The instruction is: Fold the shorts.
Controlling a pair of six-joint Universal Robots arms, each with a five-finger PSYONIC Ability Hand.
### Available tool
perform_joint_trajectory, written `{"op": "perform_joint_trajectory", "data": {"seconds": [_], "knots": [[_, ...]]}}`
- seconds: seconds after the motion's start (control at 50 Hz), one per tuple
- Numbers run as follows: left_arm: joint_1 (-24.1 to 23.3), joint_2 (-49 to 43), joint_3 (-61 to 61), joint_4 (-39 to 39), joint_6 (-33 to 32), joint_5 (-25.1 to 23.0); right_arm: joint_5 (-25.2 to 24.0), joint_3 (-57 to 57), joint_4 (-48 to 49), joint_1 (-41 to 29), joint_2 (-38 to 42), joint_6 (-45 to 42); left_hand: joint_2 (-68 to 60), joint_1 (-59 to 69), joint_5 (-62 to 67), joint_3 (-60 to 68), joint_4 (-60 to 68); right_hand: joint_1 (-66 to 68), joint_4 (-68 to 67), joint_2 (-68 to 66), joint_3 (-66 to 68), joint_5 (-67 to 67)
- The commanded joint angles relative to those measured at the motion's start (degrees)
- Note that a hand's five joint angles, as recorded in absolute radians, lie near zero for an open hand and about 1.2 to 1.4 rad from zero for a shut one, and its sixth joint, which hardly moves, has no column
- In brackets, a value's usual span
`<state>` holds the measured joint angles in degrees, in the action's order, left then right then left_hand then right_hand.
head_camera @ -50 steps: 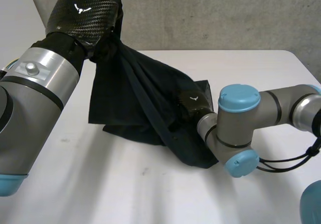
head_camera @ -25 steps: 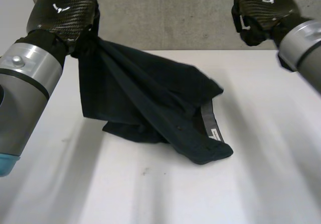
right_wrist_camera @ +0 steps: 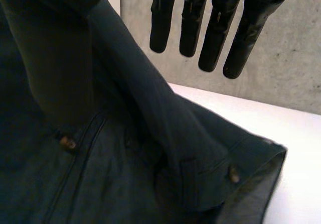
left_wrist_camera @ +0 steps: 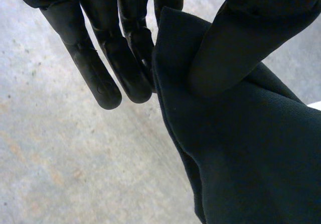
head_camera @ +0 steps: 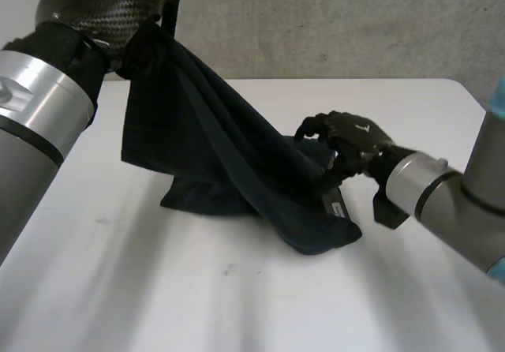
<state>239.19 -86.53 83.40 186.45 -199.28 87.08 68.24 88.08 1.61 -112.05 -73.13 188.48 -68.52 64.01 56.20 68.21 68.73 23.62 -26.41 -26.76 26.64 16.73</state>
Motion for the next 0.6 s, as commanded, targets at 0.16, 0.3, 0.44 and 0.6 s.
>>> {"op": "perform_joint_trajectory", "data": {"seconds": [0.16,0.3,0.44,0.6], "knots": [[-3.82,1.63,0.8,-0.21,1.17,0.19,7.08,3.42,12.97,-2.56,7.9,-5.67,-11.48,15.99,13.8,11.79,11.27,-3.61,6.41,6.75,-6.63,-6.72],[-3.82,1.89,0.8,-1.0,2.66,0.19,8.93,-3.0,14.21,-5.54,16.61,-4.35,-11.48,15.99,13.8,11.79,11.27,-3.27,6.07,6.41,-6.3,-6.39],[-3.64,2.07,0.98,-1.44,3.28,0.19,8.58,-4.59,13.86,-6.25,16.71,-2.42,-11.48,15.99,13.8,11.79,11.27,56.37,-53.57,-53.23,53.35,53.25],[-2.68,3.04,3.17,-1.53,3.19,0.02,2.09,-2.91,-1.05,0.06,-0.06,-21.8,-11.48,15.99,13.8,11.79,11.27,56.38,-53.59,-53.24,53.36,53.27]]}}
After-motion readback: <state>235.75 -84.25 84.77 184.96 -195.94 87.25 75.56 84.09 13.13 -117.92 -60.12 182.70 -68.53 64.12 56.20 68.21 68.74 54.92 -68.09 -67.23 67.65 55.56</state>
